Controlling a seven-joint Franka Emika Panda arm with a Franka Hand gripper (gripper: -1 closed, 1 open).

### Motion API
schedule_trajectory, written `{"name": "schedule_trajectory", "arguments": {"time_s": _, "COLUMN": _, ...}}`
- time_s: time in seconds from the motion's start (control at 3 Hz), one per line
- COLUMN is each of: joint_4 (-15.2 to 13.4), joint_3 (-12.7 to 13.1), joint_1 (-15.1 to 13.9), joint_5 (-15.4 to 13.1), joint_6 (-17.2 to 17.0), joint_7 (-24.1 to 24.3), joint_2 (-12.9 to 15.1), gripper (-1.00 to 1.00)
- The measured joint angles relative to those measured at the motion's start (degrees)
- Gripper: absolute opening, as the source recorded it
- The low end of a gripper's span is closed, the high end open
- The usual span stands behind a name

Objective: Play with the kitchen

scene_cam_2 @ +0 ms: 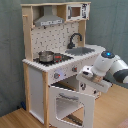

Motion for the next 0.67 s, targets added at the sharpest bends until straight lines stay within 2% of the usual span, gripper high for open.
{"name": "schedule_trajectory", "arguments": {"time_s": 0.67, "joint_4": 1.53, "joint_3": -5.82, "joint_1": 6.1, "joint_5": 0.0, "joint_6": -8.37, "joint_7": 0.35, "joint_2": -5.73, "gripper": 1.0}}
